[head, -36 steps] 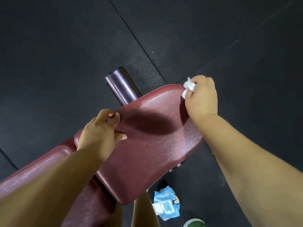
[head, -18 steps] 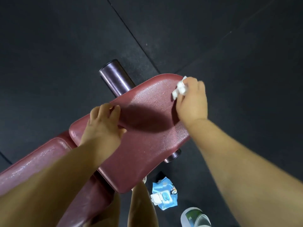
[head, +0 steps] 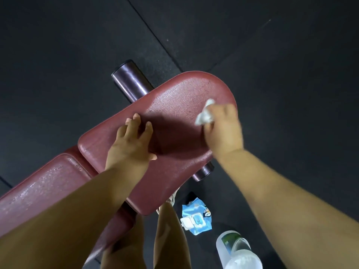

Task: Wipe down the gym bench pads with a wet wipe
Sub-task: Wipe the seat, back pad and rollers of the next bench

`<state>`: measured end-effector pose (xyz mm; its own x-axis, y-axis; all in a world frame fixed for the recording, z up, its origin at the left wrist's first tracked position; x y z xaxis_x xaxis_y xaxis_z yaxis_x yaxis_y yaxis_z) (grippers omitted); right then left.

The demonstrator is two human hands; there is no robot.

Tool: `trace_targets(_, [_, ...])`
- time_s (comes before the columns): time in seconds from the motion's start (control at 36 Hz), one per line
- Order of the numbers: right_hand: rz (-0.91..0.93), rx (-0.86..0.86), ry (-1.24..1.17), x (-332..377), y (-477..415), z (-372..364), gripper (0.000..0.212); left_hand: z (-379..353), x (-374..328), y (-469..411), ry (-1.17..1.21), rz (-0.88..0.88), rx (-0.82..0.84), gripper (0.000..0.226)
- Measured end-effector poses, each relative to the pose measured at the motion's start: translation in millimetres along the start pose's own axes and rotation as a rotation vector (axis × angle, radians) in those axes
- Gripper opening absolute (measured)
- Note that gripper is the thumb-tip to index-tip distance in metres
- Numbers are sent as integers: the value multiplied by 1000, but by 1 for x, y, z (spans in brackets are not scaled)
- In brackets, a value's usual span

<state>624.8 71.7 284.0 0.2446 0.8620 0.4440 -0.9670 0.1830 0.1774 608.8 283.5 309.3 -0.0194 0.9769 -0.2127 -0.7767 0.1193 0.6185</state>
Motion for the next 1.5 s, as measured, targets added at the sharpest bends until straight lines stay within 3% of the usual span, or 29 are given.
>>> trace_targets(0.08, [330, 271, 95, 16, 39, -20, 22, 0, 0, 0, 0, 14, 11, 82])
trace_targets(0.14, [418, 294, 130, 17, 40, -11, 23, -1, 2, 0, 5, 17, 10, 82])
trace_targets(0.19, [338, 275, 132, 0, 20, 5, 21, -1, 4, 0, 4, 2, -1, 81])
trace_targets(0.25, [140, 152, 112, -23, -5, 18, 24, -2, 5, 0, 2, -10, -16, 81])
trace_targets(0.31, [52, 50, 112, -35, -18, 24, 24, -3, 5, 0, 8, -12, -27, 81])
trace_targets(0.36, [100, 75, 62, -29, -11, 27, 16, -4, 5, 1, 12, -8, -26, 82])
trace_targets(0.42, [164, 79, 33, -20, 2, 27, 24, -4, 6, 1, 18, -2, -29, 82])
trace_targets(0.58, [35, 72, -101, -21, 1, 33, 15, -3, 4, 1, 5, 5, -27, 82])
trace_targets(0.69, [-60, -9, -86, -26, -2, 28, 28, -3, 4, 2, 21, 6, -36, 82])
trace_targets(0.83, [27, -80, -63, -10, 25, 8, 27, -4, 4, 3, 27, 2, -40, 83])
trace_targets(0.94, [295, 237, 2, 4, 63, -15, 35, -3, 5, 3, 31, 4, -42, 83])
trace_targets(1.0, [350, 272, 88, -3, 57, -6, 37, -3, 4, 3, 29, 4, -42, 82])
trace_targets(1.11, [3, -8, 26, -27, 10, 35, 35, -4, 3, 3, 26, 11, -53, 81])
trace_targets(1.19, [-190, -41, -16, -43, -5, 39, 30, -5, 3, 3, 23, 20, -45, 81])
trace_targets(1.31, [-81, -18, -30, -28, 37, 17, 33, -3, 2, 4, 19, 19, -44, 82])
trace_targets(1.42, [122, 256, -123, 5, 104, -7, 39, -1, 0, 6, 29, 10, -41, 82])
trace_targets(1.5, [191, 322, -116, 12, 109, -7, 30, 0, 0, 7, 48, -1, -48, 83])
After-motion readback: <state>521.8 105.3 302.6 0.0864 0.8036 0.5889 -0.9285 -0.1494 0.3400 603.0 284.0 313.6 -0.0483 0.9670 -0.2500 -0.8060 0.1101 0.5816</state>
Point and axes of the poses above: each hand's wrist, its own y-axis away from the middle knuckle, its own z-axis out of the back of the hand, x = y × z, the point moved 2 cm from there along -y, towards the middle knuckle, and after that the axes turned 5 degrees about -x, right-handed, at the moved point
